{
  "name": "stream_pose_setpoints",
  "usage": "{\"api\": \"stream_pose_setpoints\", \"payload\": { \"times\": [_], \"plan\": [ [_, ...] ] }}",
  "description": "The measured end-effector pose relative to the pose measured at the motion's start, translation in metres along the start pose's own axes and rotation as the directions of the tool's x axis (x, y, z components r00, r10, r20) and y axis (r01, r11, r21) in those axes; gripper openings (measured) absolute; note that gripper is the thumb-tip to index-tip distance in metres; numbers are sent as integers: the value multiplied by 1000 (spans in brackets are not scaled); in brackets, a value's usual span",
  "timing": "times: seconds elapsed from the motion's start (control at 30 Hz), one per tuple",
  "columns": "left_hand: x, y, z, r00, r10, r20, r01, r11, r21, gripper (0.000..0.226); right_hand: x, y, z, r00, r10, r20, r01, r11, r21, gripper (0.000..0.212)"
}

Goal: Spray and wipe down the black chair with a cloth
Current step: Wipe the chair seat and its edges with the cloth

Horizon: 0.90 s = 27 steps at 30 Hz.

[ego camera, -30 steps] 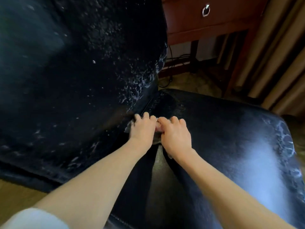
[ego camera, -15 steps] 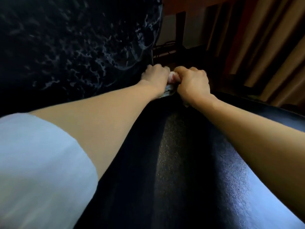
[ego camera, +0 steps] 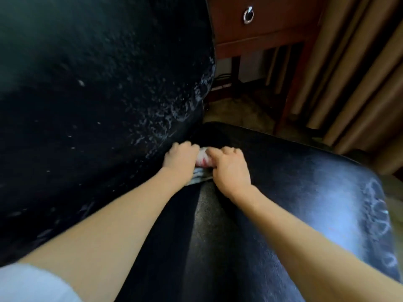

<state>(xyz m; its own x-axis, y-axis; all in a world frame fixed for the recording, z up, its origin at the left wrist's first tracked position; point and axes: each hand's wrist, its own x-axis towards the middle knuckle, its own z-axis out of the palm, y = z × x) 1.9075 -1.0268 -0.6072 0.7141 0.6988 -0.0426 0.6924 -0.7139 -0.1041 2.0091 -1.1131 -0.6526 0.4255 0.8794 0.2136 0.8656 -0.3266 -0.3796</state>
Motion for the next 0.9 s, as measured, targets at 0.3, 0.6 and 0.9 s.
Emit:
{"api": "stream_pose_setpoints", "payload": {
  "times": [0.3,0.6,0.9],
  "plan": [
    [-191,-30,14,983,-169,71,173,984,-50,32,-147,-104,-12,975,-28,221,13,998,69,41],
    [-295,-2,11,984,-177,35,180,975,-127,32,-242,-123,-39,962,-56,266,35,996,83,41],
    [-329,25,3,986,-152,66,159,978,-135,38,-279,-115,-56,968,-30,249,11,997,78,43]
  ]
}}
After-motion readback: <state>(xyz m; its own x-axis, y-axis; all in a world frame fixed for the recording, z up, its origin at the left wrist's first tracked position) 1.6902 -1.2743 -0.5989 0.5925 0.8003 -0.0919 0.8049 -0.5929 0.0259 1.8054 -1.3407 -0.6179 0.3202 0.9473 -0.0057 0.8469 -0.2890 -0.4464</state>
